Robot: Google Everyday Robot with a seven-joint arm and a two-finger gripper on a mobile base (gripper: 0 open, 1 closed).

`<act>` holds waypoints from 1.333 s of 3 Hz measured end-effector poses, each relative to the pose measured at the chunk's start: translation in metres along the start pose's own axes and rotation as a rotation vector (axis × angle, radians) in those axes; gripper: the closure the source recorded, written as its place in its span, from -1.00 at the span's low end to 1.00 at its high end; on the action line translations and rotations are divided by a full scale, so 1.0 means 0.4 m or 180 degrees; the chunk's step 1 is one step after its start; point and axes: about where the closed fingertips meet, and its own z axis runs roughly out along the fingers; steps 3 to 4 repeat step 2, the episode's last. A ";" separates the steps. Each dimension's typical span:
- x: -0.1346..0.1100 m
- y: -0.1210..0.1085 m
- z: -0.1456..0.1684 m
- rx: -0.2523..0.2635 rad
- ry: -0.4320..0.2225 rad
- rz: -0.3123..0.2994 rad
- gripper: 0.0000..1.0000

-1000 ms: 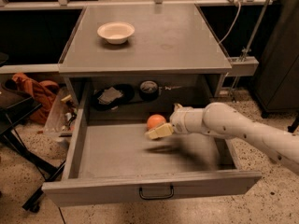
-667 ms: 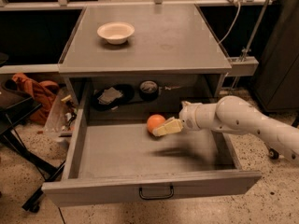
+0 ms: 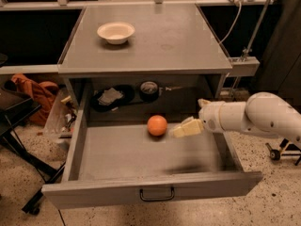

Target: Place orange into top drawer

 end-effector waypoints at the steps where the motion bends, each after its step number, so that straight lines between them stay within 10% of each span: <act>1: -0.019 0.026 -0.111 0.0171 -0.0010 -0.0020 -1.00; 4: -0.020 0.023 -0.126 0.0204 -0.0009 -0.0022 -1.00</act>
Offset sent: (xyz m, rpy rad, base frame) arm -0.0248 -0.0184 0.0280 -0.0185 -0.0240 -0.0370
